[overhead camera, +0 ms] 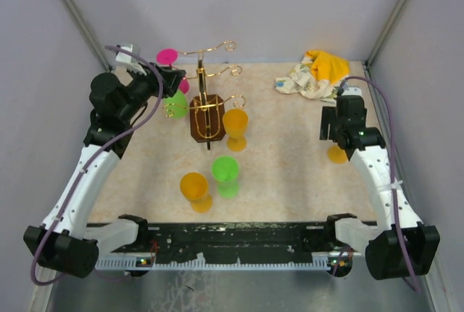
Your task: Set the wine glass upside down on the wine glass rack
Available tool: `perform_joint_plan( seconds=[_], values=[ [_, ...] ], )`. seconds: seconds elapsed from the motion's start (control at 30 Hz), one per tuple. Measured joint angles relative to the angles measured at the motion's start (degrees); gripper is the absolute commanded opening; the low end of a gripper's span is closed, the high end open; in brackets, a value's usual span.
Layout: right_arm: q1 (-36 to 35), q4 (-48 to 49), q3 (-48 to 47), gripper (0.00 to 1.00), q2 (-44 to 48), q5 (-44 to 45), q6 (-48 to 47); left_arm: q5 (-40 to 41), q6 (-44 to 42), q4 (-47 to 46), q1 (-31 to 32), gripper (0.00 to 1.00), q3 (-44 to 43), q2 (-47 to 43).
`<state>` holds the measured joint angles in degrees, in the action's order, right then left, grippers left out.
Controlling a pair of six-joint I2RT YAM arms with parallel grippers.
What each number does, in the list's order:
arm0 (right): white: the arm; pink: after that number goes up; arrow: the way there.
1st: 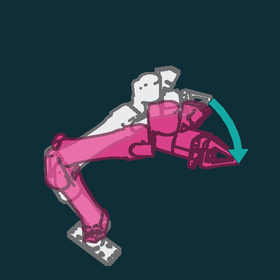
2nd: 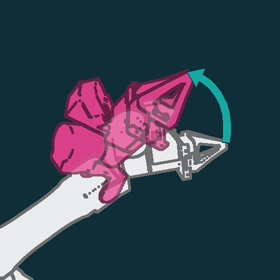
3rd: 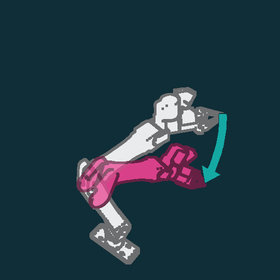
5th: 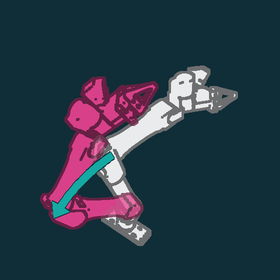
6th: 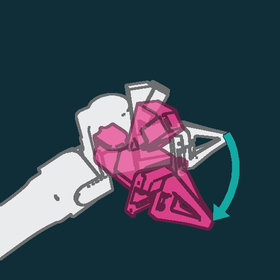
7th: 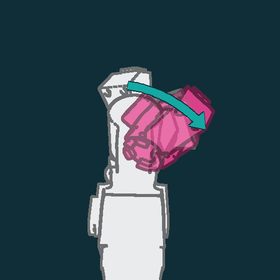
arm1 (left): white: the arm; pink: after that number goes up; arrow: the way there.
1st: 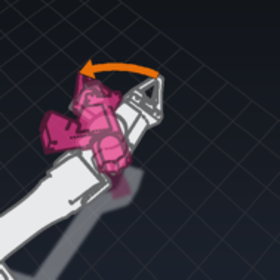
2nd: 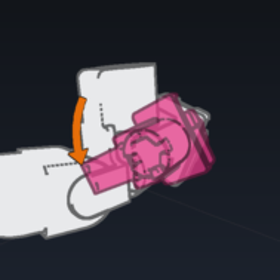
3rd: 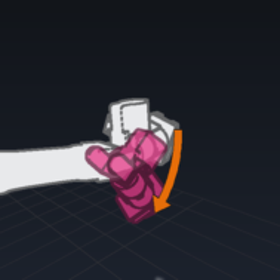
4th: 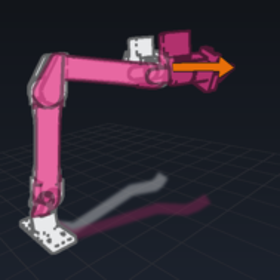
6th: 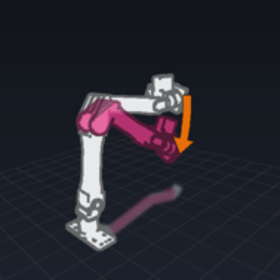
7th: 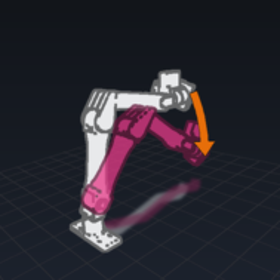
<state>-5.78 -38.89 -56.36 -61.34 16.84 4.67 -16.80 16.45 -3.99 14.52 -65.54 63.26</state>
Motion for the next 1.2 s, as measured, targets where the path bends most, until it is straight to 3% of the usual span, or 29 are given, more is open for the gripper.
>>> perform_joint_plan(
  seconds=[0.3, 0.47, 0.73, 0.9, 1.2],
  values=[
    [0.6, 1.7, 1.7, 0.34, -2.2, -1.5, 0.5, 2.2, -1.2, 0.5, 2.1, 0.6, 0.0, 1.6],
    [0.7, 2.4, 2.0, 0.01, -2.7, -2.0, 0.6, 2.7, -1.5, 0.6, 2.2, 0.61, 0.0, 1.6],
    [0.7, 1.2, 0.6, 0.0, -3.3, -3.1, 0.5, 2.3, -0.6, 1.6, 2.6, 0.67, -1.5, 3.1],
    [-0.3, -1.9, -8.9, 0.0, -5.6, -3.4, 0.3, 2.2, 0.3, 3.7, 3.0, 0.69, -5.8, 6.9],
    [-17.0, 5.2, -25.5, 0.0, -5.6, 4.9, -5.3, 2.3, 6.8, 4.5, 3.1, 0.76, -10.6, 10.3]
  ],
)
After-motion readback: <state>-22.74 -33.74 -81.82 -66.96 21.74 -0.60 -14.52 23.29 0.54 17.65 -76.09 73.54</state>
